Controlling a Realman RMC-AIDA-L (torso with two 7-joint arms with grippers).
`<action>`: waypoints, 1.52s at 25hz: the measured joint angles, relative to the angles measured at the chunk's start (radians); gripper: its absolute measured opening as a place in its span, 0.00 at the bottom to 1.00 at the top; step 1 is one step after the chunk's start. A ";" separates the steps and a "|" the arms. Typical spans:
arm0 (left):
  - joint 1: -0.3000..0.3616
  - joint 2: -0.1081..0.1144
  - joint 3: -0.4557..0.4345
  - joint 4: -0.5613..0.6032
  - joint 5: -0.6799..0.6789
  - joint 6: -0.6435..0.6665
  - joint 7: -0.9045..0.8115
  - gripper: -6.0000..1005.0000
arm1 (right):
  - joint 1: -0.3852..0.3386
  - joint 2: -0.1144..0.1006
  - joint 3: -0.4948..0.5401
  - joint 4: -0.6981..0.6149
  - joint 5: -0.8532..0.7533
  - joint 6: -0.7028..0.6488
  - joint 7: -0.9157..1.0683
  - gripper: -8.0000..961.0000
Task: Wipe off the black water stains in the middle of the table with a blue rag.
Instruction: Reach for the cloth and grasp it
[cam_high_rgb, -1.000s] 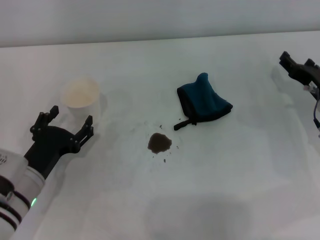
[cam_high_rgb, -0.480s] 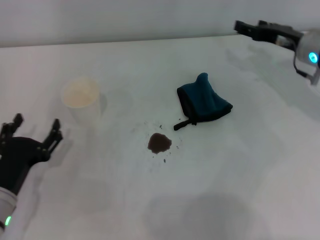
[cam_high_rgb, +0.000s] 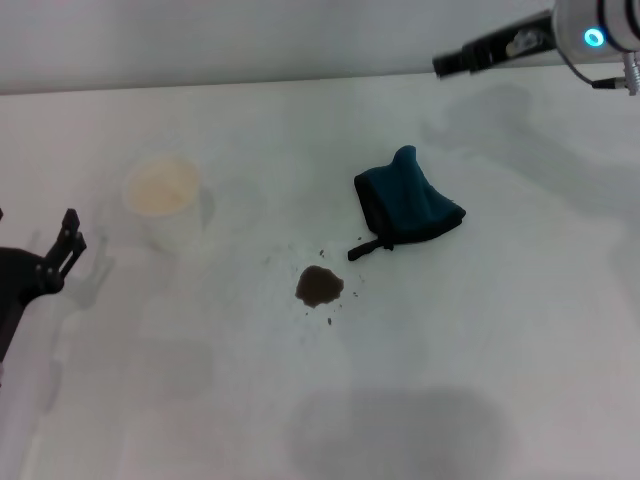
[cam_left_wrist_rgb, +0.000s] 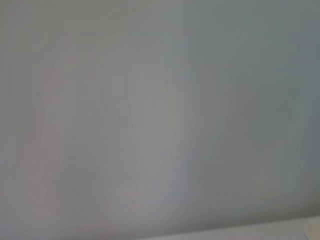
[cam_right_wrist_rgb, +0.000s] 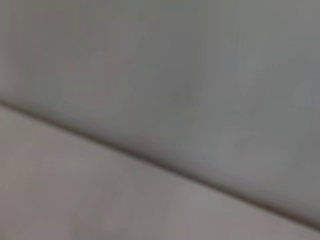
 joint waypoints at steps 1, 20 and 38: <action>-0.003 0.000 -0.003 -0.001 0.000 -0.001 0.000 0.89 | 0.005 0.000 -0.025 -0.025 -0.041 0.044 0.040 0.82; -0.083 0.008 -0.022 -0.039 -0.036 -0.001 -0.003 0.89 | 0.008 0.010 -0.372 0.116 -0.002 -0.075 0.333 0.76; -0.075 0.005 -0.014 -0.029 -0.035 -0.003 -0.003 0.89 | 0.005 0.011 -0.427 0.196 0.025 -0.169 0.336 0.70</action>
